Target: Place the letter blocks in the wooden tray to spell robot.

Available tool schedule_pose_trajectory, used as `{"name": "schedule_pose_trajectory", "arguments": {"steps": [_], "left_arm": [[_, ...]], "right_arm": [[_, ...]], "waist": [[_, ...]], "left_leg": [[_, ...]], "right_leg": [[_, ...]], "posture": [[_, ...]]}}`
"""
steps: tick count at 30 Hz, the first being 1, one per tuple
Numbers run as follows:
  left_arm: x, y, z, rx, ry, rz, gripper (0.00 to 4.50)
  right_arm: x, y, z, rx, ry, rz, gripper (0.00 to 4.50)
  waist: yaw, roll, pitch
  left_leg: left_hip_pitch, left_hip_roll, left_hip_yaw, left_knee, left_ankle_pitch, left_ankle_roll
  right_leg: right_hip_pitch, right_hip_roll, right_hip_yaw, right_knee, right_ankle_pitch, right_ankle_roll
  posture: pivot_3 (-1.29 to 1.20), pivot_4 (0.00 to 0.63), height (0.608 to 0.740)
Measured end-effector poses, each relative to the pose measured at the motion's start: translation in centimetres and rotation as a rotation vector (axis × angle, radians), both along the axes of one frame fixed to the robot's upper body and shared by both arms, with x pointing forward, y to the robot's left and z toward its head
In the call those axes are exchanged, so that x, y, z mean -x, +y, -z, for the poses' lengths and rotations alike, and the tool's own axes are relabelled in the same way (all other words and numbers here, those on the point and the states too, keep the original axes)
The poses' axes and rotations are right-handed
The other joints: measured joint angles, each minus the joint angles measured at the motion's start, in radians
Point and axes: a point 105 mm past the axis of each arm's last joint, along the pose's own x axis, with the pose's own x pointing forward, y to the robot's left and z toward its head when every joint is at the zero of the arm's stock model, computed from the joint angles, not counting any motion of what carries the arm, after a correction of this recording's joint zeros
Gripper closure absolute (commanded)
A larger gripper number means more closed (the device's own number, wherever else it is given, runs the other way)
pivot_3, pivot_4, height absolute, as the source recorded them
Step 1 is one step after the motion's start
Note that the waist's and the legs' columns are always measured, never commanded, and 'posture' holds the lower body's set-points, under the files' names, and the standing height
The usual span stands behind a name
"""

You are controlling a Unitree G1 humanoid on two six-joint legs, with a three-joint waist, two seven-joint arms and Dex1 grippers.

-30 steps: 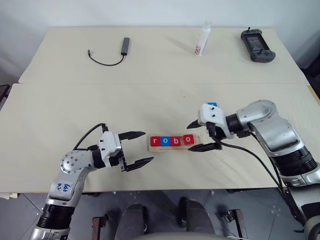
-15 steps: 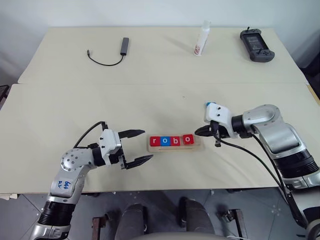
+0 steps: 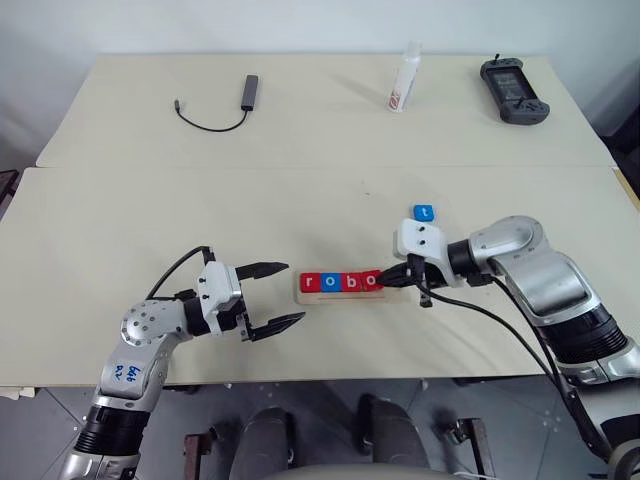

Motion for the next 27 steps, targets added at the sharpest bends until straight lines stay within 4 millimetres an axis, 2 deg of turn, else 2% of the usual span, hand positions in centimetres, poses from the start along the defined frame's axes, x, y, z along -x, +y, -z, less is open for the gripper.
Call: {"name": "schedule_pose_trajectory", "arguments": {"steps": [6,11,16,23,27], "left_arm": [[-0.1,-0.1,-0.2,0.0,-0.008,0.003,0.0],[-0.1,-0.1,-0.3,-0.002,-0.01,0.005,0.0],[-0.1,-0.1,-0.3,-0.003,-0.013,0.007,0.0],[-0.2,-0.1,-0.4,-0.003,-0.017,0.007,0.0],[-0.2,0.0,-0.4,-0.004,-0.014,0.003,0.0]], "right_arm": [[0.3,0.0,0.2,-0.011,0.016,0.001,4.46],[-0.1,-1.4,-0.6,0.0,0.003,0.048,4.46],[-0.4,-1.8,-0.2,0.014,0.002,0.073,4.46],[0.2,-0.5,0.8,-0.002,0.031,0.041,4.46],[0.6,0.0,0.7,-0.005,0.035,0.023,4.46]], "waist": [[-0.001,0.0,0.0],[0.0,0.0,0.0],[-0.001,0.0,0.0],[0.0,0.0,0.0],[0.0,0.0,0.0]], "left_leg": [[0.0,0.0,0.0,0.0,0.0,0.0],[0.0,0.0,0.0,0.0,0.0,0.0],[0.0,0.0,0.0,0.0,0.0,0.0],[0.0,0.0,0.0,0.0,0.0,0.0],[0.0,0.0,0.0,0.0,0.0,0.0]], "right_leg": [[0.0,0.0,0.0,0.0,0.0,0.0],[0.0,0.0,0.0,0.0,0.0,0.0],[0.0,0.0,0.0,0.0,0.0,0.0],[0.0,0.0,0.0,0.0,0.0,0.0],[0.0,0.0,0.0,0.0,0.0,0.0]], "posture": [[0.0,0.15,0.74],[0.0,0.15,0.74],[0.0,0.15,0.74],[0.0,0.15,0.74],[0.0,0.15,0.74]]}}
